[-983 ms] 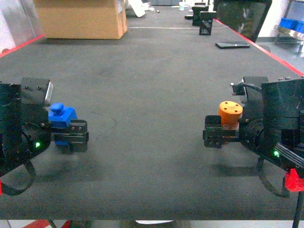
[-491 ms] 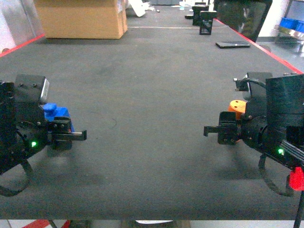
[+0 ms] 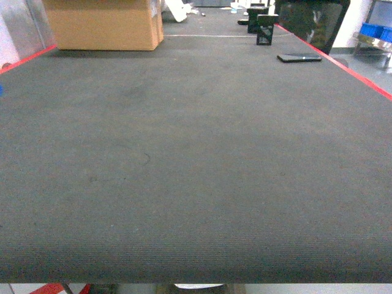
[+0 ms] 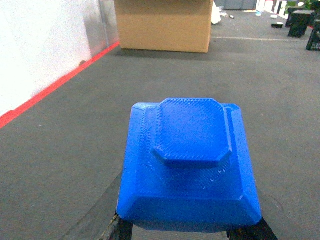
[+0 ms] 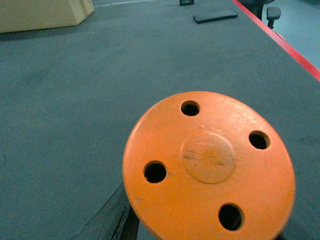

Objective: Sort blue parts and orange caps into right shelf containers

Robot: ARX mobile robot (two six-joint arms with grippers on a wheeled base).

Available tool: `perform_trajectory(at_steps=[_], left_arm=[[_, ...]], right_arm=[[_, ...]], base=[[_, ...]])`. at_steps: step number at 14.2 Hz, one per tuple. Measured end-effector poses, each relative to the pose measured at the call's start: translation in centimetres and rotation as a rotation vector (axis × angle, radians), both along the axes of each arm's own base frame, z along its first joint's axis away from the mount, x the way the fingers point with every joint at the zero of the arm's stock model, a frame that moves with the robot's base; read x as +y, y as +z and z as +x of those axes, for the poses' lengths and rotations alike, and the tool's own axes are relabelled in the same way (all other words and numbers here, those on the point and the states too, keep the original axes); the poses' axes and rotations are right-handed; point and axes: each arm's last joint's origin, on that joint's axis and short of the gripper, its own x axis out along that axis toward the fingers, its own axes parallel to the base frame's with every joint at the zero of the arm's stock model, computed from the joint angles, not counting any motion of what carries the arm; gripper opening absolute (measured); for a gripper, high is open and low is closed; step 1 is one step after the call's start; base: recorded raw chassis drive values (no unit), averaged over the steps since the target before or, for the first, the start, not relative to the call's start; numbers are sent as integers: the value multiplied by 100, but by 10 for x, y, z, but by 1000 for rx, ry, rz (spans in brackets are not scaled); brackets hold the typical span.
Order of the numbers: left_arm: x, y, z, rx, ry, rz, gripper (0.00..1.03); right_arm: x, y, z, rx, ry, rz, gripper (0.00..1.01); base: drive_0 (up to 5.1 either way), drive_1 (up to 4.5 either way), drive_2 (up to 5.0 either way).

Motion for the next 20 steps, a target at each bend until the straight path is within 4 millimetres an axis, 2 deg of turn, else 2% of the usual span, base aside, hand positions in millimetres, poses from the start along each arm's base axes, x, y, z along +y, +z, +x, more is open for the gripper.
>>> perform_trajectory(at_steps=[2, 4, 6, 10, 11, 13, 16, 20], left_arm=[[5, 19, -32, -54, 29, -21, 41], [9, 41, -67, -142, 46, -49, 41], [7, 55, -86, -203, 21, -58, 41], [2, 51, -86, -167, -22, -56, 41], [5, 49, -88, -90, -92, -43, 41], [11, 36, -98, -54, -194, -43, 41], [18, 17, -108, -42, -187, -43, 41], [17, 4, -118, -42, -191, -44, 41]], right_arm=[[-6, 17, -35, -45, -2, 13, 43], [-13, 43, -71, -154, -30, 26, 43], [-18, 60, -93, -257, -60, 39, 43], [-17, 56, -92, -235, -95, 32, 43], [-18, 54, -94, -204, -57, -6, 43], [-23, 39, -101, -192, -10, -89, 43], [-36, 24, -109, -191, -7, -116, 43], [-36, 12, -117, -194, -2, -122, 43]], base=[[0, 0, 0], [0, 0, 0], [0, 0, 0], [0, 0, 0], [0, 0, 0], [0, 0, 0], [0, 0, 0], [0, 0, 0]])
